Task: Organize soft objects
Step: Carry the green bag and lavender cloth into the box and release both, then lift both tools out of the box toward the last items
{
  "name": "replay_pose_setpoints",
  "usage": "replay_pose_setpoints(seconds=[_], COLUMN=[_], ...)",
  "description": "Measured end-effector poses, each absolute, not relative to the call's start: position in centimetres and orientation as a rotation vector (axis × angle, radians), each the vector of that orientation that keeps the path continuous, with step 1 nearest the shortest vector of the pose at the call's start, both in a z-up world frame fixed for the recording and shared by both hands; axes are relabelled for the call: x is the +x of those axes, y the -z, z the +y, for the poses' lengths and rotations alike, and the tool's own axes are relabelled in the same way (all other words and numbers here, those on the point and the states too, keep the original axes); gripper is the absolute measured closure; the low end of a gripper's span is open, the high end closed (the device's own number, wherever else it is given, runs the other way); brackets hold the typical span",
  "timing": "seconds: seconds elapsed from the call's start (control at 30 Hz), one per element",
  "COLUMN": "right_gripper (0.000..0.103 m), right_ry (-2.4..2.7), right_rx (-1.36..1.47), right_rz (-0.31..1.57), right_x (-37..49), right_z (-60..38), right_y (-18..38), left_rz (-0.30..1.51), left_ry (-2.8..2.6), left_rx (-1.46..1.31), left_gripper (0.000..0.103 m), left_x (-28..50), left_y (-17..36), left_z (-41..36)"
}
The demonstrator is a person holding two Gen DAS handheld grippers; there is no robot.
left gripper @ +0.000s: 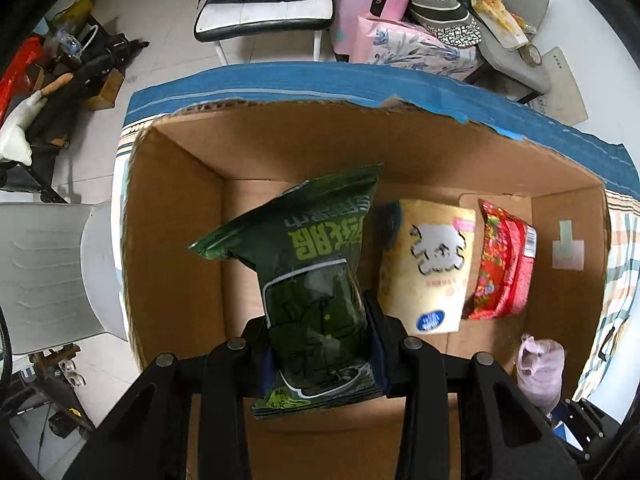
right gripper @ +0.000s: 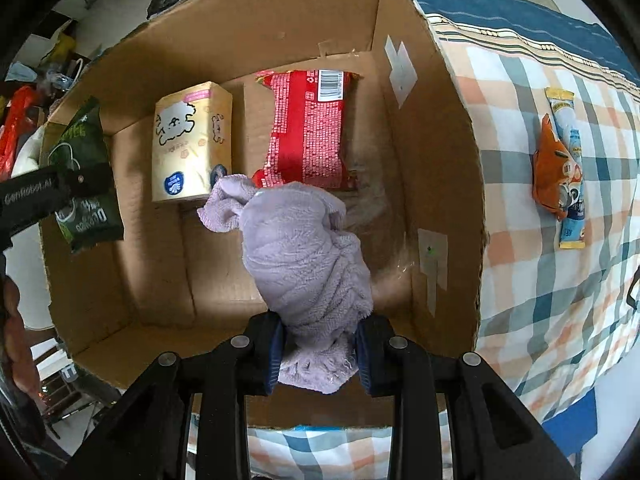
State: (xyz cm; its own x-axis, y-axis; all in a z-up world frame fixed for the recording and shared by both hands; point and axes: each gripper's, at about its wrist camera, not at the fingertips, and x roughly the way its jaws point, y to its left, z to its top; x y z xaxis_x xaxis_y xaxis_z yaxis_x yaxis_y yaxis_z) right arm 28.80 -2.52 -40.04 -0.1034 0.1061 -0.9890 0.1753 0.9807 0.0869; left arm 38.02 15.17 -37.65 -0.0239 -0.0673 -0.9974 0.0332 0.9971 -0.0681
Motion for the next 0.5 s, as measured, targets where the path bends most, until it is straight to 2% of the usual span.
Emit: replay_pose_setpoints(seconds=[0.07,0.23,0.3,0.5], right_gripper=[0.067,0.053,0.047,0.041], right_ry=[0.062,0.067,0.068,0.055], right_rx=[0.204,0.205,0.193,0.194], right_rz=[1.687,1.697,1.690,1.670], right_x=[29.1,29.7,29.9,30.4], right_z=[-2.2,-1.9,-1.9,-1.9], right_y=[40.3,40.4,40.0,38.6], left_rz=[1.599,1.603,1.587,1.534], left_ry=[0.071,0.042,0.046,0.041], left_rx=[-0.023,-0.064,-0.075,-0.073], left_gripper=[0.068,0.063,0.056,0.042], left_x=[38.5,39.3,39.4,39.0], left_y=[37.8,37.5,36.9,34.6], left_z=[15.2,15.9,16.1,16.6])
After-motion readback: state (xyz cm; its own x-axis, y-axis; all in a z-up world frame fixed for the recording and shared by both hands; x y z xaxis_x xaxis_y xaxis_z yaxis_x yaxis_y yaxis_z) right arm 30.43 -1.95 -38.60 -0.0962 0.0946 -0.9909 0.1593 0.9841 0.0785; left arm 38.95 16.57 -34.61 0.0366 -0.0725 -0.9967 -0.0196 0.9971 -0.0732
